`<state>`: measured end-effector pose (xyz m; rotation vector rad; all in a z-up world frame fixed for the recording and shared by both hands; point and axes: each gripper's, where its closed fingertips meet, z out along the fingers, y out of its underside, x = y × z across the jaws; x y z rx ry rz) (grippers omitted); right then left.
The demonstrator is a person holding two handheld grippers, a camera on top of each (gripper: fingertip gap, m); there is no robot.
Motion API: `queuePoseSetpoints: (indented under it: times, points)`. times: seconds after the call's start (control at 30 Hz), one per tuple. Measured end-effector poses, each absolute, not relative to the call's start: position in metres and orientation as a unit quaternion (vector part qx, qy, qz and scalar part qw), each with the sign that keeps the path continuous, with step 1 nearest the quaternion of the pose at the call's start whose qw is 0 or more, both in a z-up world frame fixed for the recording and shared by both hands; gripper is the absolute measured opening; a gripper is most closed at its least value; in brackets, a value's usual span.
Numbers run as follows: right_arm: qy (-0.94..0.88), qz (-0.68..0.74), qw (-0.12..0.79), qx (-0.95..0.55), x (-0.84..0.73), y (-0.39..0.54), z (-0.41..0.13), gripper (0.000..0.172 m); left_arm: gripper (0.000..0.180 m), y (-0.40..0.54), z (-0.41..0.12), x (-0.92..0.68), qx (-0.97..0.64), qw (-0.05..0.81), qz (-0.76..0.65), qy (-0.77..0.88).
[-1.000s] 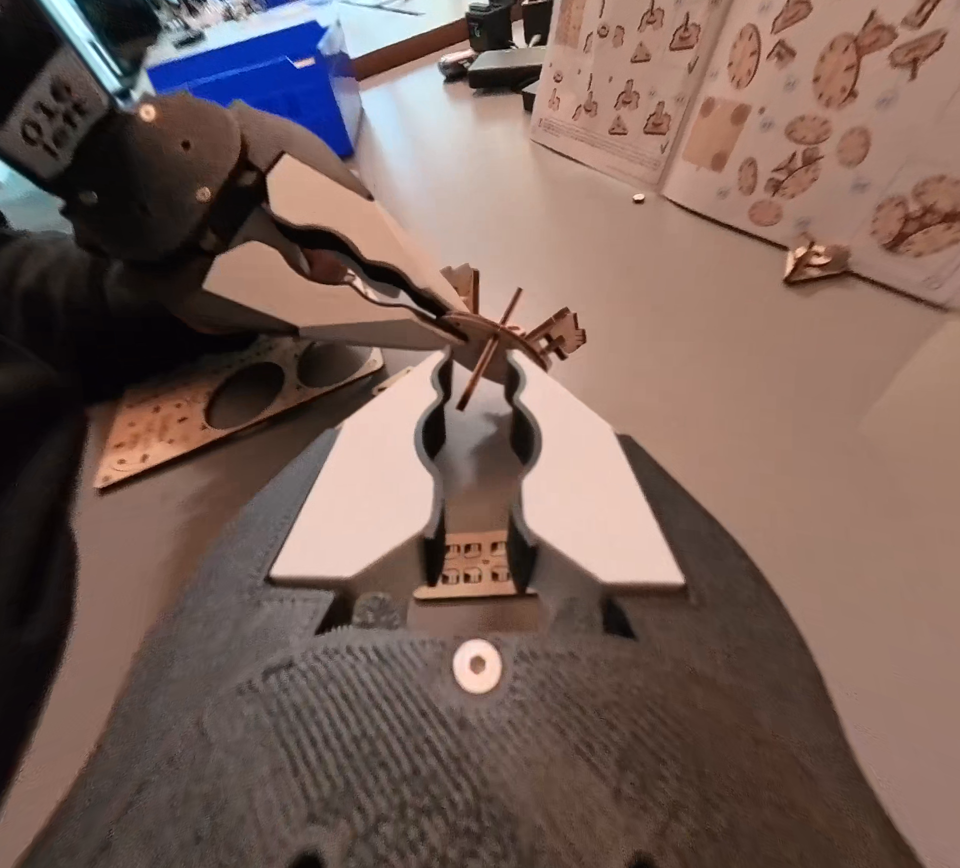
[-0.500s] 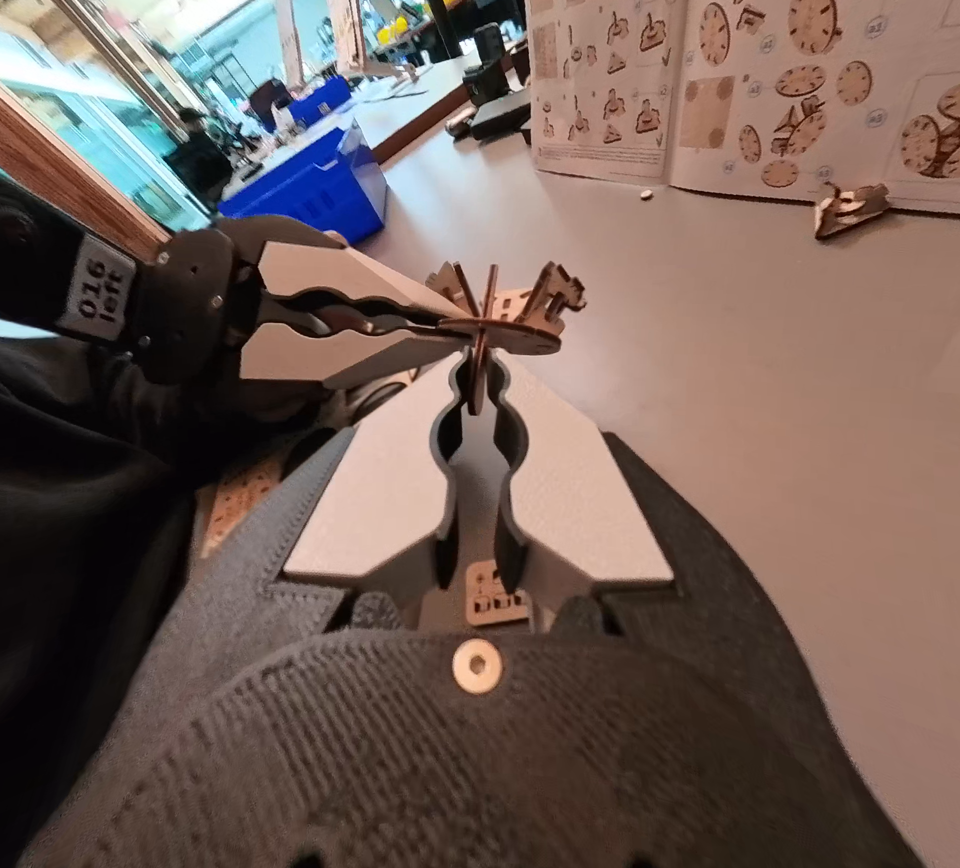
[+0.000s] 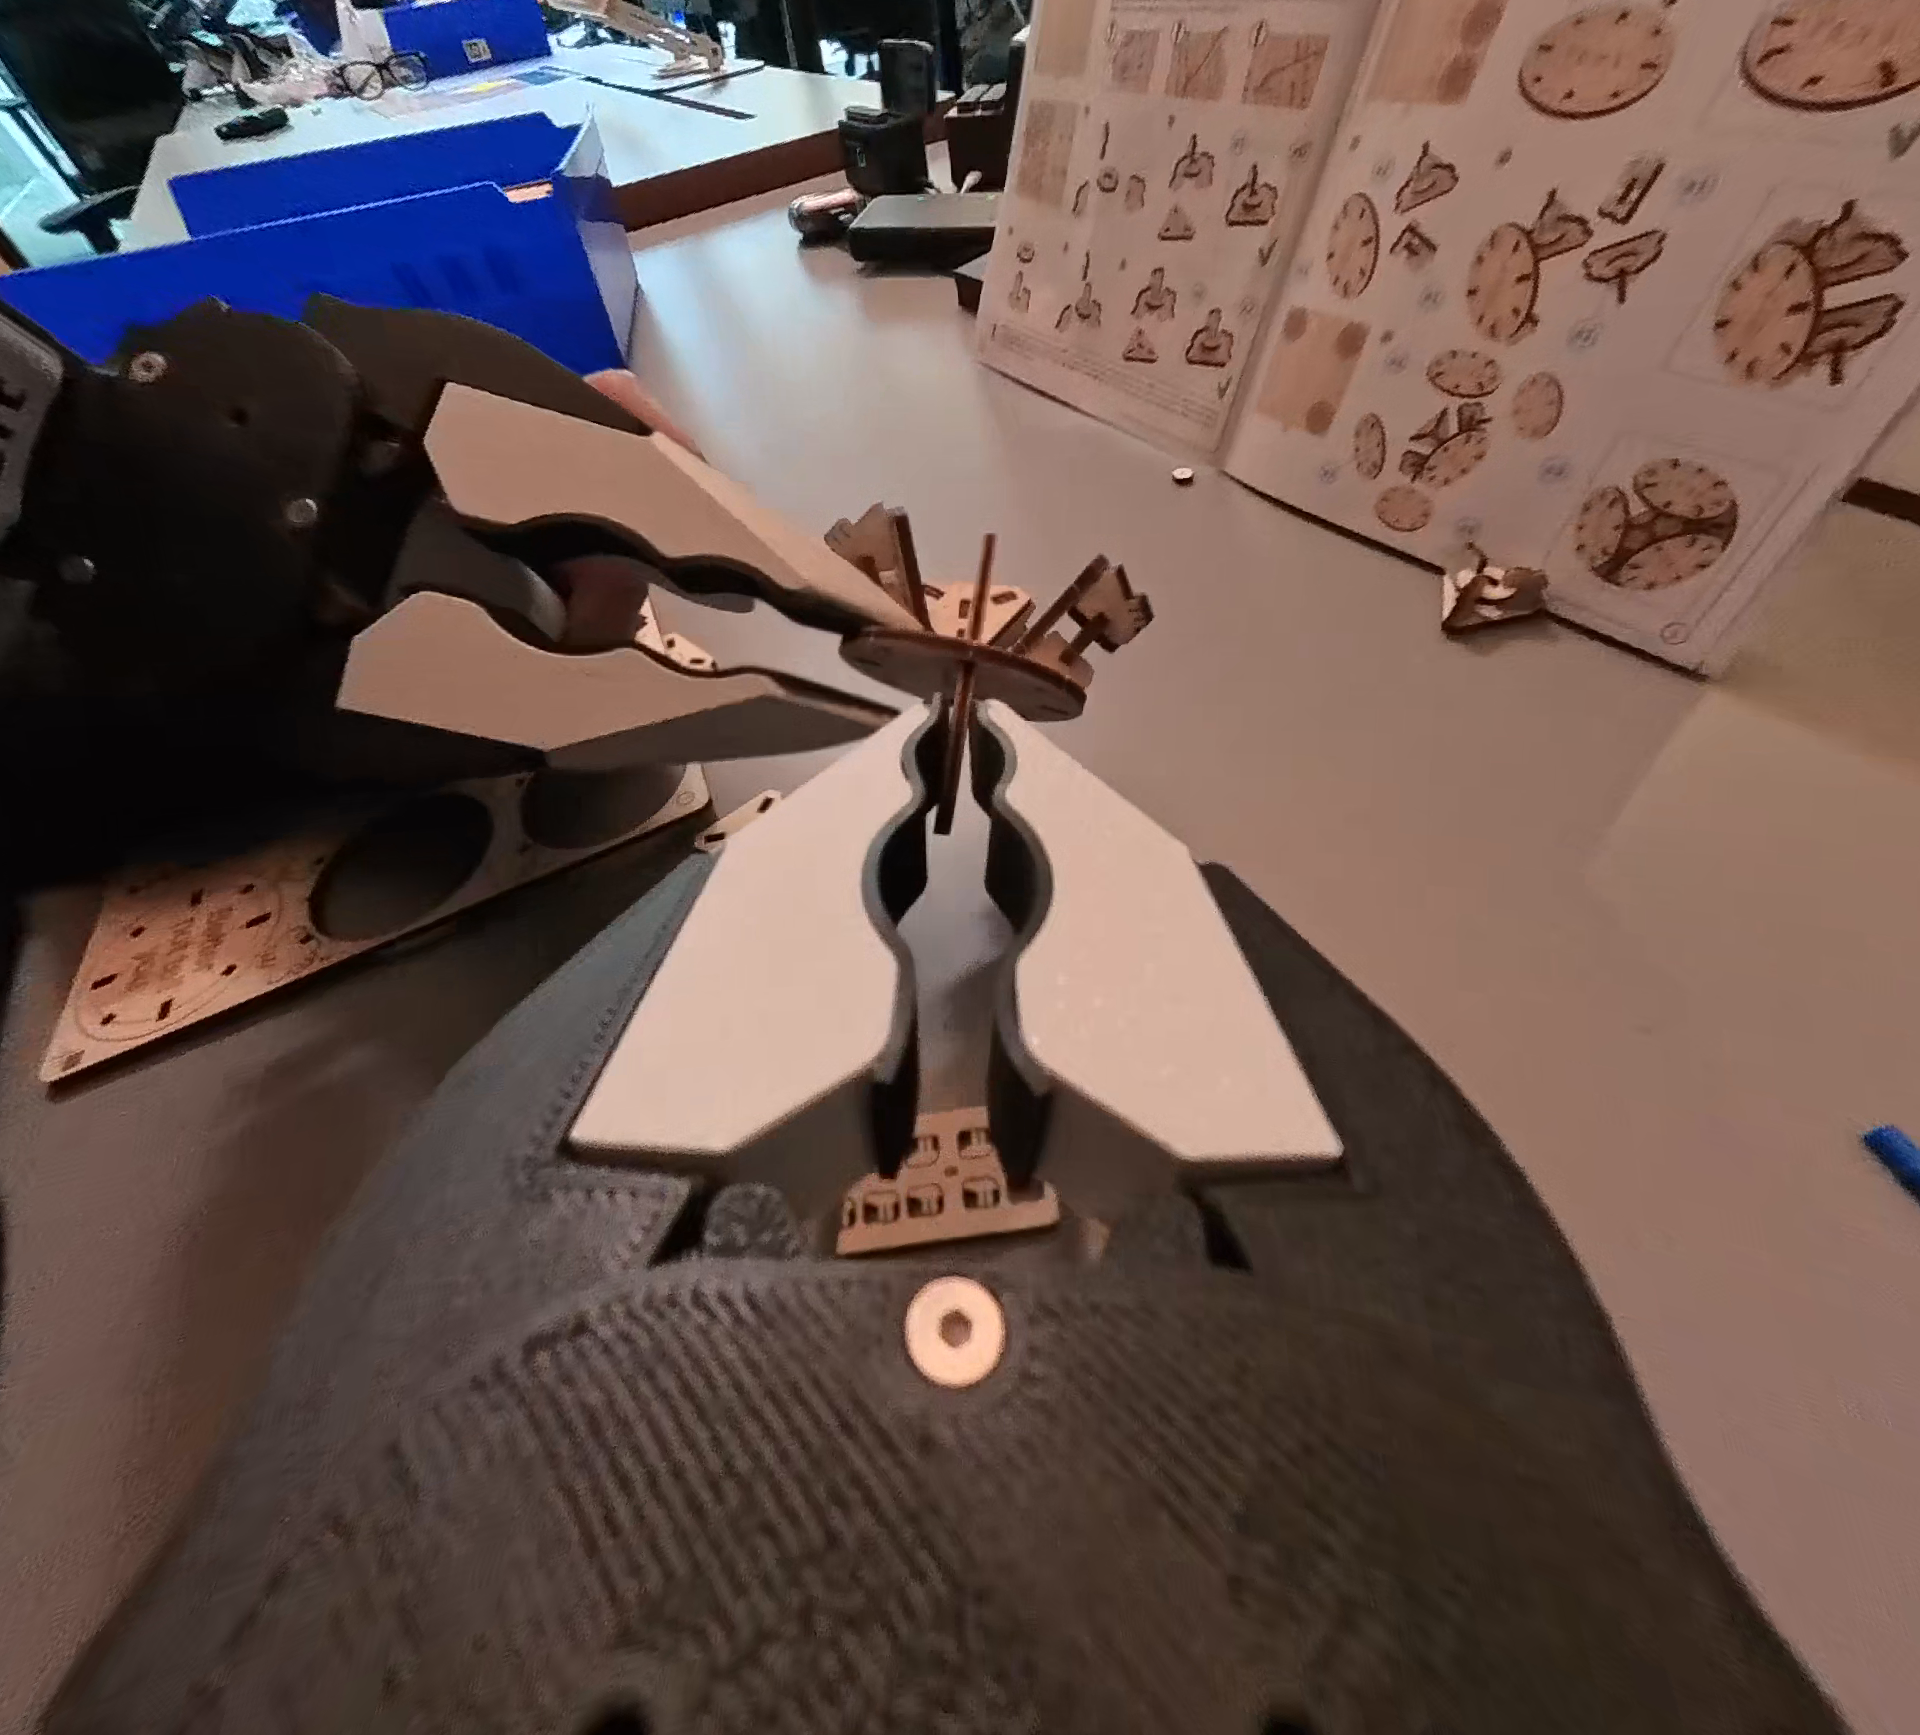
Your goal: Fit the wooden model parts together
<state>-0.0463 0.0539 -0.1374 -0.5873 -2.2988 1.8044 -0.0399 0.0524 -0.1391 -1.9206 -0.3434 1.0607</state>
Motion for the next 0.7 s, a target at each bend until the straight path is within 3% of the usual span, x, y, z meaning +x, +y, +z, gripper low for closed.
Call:
queuePoseSetpoints:
  times: [0.3,0.7]
  points:
    - [-0.775,0.592,0.129,-0.183,-0.046,0.048,-0.141,0.000,0.020,0.048,-0.135,-0.042,-0.773,0.459,0.404,-0.171]
    - [-0.783,0.573,0.174,-0.166,-0.044,0.046,-0.141,0.003,0.001,0.046,-0.141,-0.045,-0.787,0.446,0.382,-0.189]
